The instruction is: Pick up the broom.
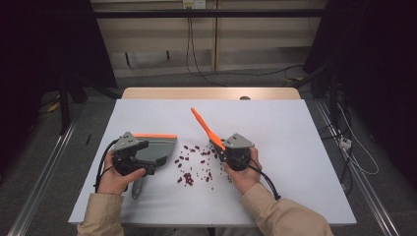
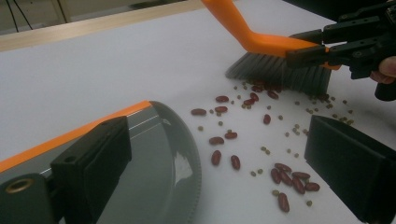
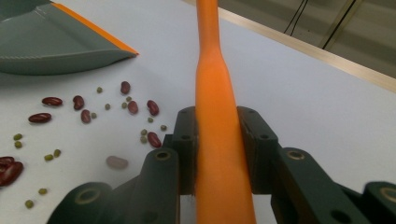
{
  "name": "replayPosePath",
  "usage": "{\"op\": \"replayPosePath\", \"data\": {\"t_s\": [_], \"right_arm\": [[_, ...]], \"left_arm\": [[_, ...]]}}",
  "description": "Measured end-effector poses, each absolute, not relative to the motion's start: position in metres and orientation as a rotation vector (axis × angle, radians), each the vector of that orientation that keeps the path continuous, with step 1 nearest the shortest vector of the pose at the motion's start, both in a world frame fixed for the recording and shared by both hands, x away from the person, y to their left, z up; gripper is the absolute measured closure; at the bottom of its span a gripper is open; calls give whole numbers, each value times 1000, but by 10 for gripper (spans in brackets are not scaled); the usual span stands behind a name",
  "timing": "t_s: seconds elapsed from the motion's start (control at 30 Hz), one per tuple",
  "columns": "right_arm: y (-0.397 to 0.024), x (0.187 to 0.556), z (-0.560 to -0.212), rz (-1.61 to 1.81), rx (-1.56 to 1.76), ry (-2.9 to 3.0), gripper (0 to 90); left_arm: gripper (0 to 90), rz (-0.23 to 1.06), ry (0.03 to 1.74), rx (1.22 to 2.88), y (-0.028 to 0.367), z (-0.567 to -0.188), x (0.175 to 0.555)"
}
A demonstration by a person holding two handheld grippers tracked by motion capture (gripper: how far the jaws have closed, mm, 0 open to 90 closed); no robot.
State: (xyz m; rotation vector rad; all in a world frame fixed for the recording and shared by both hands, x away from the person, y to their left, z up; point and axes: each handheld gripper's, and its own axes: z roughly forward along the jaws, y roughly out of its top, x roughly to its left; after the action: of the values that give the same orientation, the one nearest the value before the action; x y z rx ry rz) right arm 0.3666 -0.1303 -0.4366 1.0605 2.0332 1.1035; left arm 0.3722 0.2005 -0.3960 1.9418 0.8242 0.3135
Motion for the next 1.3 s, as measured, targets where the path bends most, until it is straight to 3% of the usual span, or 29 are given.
{"op": "replayPosePath", "data": {"t_s": [0.6, 0.87, 1.3], "right_arm": [[-128, 366, -425, 1177, 992, 2025, 713], [-152, 401, -421, 1317, 906, 2065, 712], [-136, 455, -440, 1473, 693, 2182, 712]], "left_arm": [[72, 313, 822, 1930, 203, -394, 371], [72, 310, 835, 1926, 205, -396, 371], [72, 304, 871, 1923, 216, -402, 367]]}}
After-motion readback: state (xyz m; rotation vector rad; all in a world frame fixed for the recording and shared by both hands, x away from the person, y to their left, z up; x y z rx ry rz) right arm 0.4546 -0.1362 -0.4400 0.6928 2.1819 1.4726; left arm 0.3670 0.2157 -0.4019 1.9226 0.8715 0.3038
